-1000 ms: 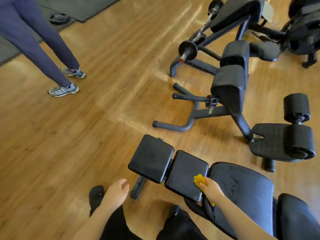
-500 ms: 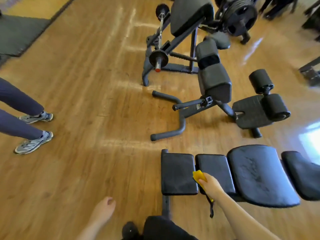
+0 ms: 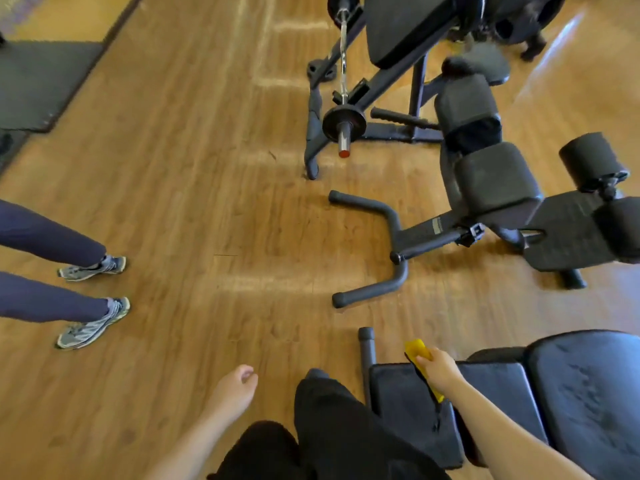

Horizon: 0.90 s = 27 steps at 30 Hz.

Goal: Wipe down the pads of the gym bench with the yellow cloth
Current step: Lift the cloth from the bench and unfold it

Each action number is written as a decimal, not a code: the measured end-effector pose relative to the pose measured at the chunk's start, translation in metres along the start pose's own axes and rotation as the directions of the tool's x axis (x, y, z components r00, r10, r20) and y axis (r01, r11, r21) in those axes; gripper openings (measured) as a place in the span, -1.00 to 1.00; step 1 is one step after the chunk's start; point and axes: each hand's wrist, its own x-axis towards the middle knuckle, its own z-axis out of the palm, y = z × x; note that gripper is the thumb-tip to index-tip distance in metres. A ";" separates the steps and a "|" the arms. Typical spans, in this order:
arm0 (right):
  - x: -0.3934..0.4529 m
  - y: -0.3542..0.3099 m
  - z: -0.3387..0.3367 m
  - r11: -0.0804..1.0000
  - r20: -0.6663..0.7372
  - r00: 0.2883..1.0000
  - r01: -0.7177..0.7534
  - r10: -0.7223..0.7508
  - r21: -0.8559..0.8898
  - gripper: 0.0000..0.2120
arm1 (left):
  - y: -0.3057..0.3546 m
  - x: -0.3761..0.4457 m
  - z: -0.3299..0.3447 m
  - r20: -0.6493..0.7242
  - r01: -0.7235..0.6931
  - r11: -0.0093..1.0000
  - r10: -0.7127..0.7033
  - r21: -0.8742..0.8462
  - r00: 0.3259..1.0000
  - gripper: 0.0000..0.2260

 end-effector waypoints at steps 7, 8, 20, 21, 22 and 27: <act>0.042 -0.062 -0.065 0.993 -0.031 0.999 0.026 -0.022 0.114 -0.74 | 0.123 0.076 -0.050 0.006 -0.117 0.986 0.117 0.120 0.993 -0.69; 0.047 -0.062 -0.073 0.989 -0.046 0.999 0.000 0.007 0.146 -0.74 | 0.143 0.089 -0.053 0.027 -0.148 0.979 0.145 0.142 0.989 -0.69; 0.085 -0.151 -0.200 0.618 -0.407 0.871 0.163 0.276 0.769 -0.82 | 0.461 0.150 -0.026 0.557 -0.546 0.838 0.458 -0.010 0.693 -0.68; 0.085 -0.165 -0.212 0.564 -0.420 0.867 0.211 0.270 0.798 -0.81 | 0.483 0.140 -0.022 0.618 -0.568 0.821 0.474 -0.054 0.627 -0.64; 0.085 -0.177 -0.223 0.512 -0.441 0.861 0.267 0.254 0.817 -0.78 | 0.502 0.130 -0.019 0.662 -0.575 0.811 0.490 -0.108 0.567 -0.62; 0.088 -0.202 -0.248 0.342 -0.521 0.817 0.430 0.248 0.836 -0.71 | 0.544 0.105 -0.009 0.704 -0.563 0.758 0.594 -0.330 0.388 -0.66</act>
